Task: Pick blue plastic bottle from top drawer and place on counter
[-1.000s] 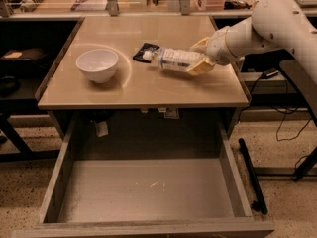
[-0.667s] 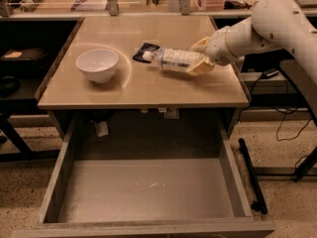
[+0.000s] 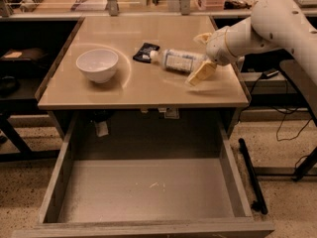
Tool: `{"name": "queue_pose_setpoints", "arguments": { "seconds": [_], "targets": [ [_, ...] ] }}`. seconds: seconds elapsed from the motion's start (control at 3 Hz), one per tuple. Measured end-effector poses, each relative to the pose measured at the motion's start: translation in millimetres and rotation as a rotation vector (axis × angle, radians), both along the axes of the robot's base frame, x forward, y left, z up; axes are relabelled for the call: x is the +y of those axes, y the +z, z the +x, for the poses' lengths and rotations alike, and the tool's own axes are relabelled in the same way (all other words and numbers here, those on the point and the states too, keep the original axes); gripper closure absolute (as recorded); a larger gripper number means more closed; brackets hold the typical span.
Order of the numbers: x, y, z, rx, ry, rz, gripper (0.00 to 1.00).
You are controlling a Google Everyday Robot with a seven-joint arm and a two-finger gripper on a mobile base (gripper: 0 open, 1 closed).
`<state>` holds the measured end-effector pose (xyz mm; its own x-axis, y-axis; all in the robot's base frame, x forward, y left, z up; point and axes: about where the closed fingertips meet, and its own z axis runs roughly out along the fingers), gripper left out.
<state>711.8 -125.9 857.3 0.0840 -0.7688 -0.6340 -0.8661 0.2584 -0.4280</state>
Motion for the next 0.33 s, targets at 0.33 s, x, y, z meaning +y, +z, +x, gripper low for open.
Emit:
{"name": "queue_pose_setpoints", "arguments": {
  "seconds": [0.33],
  "targets": [
    [0.0, 0.0, 0.0, 0.000, 0.000, 0.000, 0.00]
  ]
}}
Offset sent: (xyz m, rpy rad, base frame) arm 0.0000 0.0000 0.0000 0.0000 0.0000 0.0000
